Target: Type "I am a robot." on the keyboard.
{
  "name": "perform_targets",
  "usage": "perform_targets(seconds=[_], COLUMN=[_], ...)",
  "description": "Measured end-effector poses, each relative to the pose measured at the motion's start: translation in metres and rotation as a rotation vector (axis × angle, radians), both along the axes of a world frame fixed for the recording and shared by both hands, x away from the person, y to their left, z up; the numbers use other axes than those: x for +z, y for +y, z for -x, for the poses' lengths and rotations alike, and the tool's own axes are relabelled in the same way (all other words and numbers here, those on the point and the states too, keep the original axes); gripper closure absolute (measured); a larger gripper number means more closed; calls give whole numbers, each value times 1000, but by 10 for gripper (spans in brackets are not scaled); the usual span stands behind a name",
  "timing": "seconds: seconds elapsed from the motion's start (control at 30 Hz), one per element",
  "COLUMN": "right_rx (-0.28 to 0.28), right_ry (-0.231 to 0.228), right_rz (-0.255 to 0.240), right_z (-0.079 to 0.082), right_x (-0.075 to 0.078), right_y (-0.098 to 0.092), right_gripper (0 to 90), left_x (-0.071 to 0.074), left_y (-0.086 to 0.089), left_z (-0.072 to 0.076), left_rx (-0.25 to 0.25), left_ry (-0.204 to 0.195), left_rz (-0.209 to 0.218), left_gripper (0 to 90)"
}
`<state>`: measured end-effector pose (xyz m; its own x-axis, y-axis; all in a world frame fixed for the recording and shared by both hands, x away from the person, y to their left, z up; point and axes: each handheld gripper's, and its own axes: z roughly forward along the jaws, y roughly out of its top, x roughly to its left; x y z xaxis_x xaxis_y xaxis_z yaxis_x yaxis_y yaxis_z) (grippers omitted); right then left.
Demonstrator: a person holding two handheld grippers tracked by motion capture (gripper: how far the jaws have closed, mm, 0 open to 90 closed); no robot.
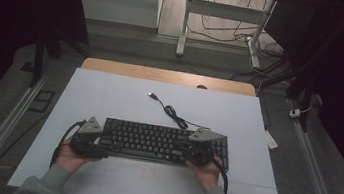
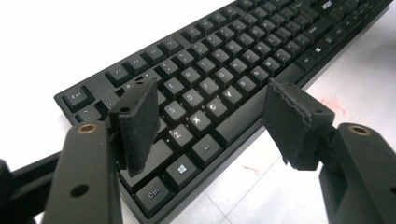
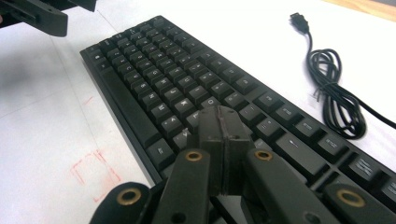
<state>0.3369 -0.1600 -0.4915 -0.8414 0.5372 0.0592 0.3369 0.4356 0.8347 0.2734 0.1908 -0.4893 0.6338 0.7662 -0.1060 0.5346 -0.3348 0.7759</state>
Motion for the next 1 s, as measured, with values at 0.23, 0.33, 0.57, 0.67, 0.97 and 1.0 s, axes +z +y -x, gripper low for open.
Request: perform_targets(seconds=[0.23, 0.33, 0.57, 0.67, 0.97, 1.0], right_rx=[-3, -7, -10, -4, 14, 13], right_ry=[-3, 8, 44, 51, 56, 55], right_rz=[17, 36, 71, 82, 132, 139], right_z=[-9, -13, -25, -28, -36, -36], right_x=[1, -1, -10, -11, -18, -19], right_y=[16, 22, 31, 37, 58, 60], right_gripper=[897, 897, 896, 896, 894, 895], left_x=[2, 2, 0, -1, -1, -1], left_y=[-1, -2, -2, -3, -3, -3], left_z=[1, 1, 1, 1, 1, 1], left_rx=[-4, -9, -8, -12, -13, -12], left_ry=[-8, -7, -3, 1, 4, 4], left_rz=[-8, -11, -14, -20, -16, -16], left_gripper=[362, 362, 362, 362, 362, 362])
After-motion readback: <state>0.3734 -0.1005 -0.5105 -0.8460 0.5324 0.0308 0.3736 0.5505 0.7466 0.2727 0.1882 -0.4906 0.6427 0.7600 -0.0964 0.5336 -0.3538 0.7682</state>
